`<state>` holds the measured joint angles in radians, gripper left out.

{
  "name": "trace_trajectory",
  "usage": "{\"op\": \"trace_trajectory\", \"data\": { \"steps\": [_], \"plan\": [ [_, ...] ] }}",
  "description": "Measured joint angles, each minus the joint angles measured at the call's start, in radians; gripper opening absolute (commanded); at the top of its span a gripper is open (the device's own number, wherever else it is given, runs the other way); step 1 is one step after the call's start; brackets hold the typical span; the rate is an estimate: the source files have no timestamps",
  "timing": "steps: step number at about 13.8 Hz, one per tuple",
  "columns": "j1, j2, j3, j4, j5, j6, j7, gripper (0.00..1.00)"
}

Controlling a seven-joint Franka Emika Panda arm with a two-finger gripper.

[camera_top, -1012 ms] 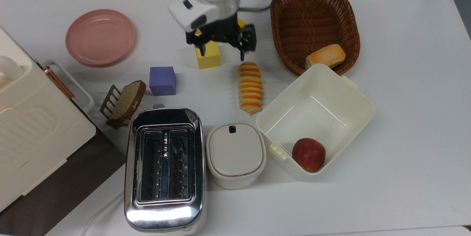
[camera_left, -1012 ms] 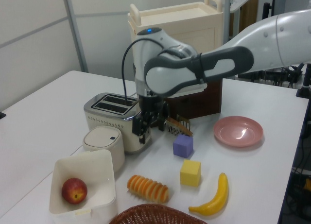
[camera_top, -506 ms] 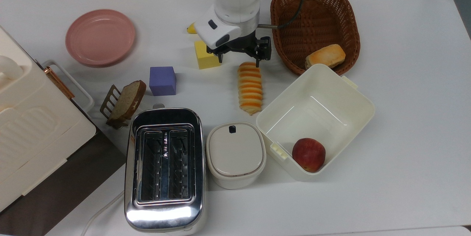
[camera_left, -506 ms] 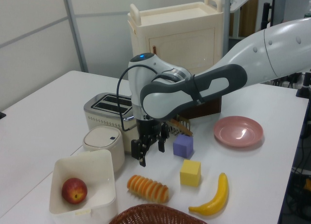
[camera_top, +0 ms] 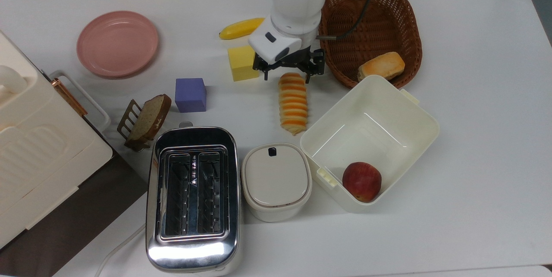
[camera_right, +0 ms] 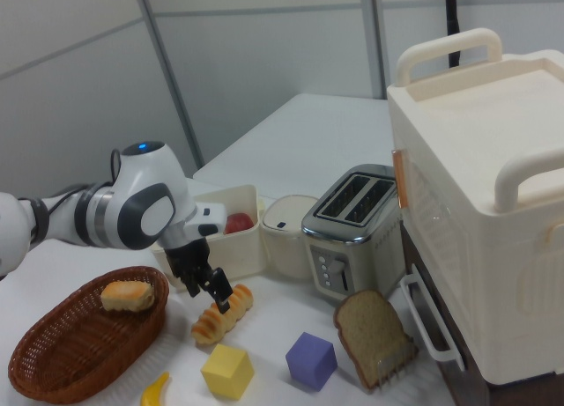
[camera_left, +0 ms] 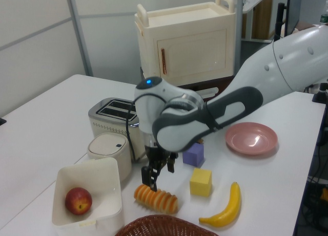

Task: Put the bread in the basket
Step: 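Align the gripper above the bread stick's middle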

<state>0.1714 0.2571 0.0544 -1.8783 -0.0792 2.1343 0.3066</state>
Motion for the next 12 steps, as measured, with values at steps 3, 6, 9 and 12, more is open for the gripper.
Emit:
{"op": "trace_trajectory", "data": {
  "steps": [3, 6, 9, 12],
  "plan": [
    [0.009, 0.0, 0.0, -0.025, -0.025, 0.012, 0.007, 1.0],
    [0.006, 0.0, -0.001, -0.024, -0.026, 0.012, 0.009, 1.0],
    [0.006, -0.001, -0.001, -0.021, -0.026, 0.012, 0.011, 1.0],
    [0.004, -0.001, -0.001, -0.017, -0.026, 0.012, 0.012, 1.0]
  ]
}}
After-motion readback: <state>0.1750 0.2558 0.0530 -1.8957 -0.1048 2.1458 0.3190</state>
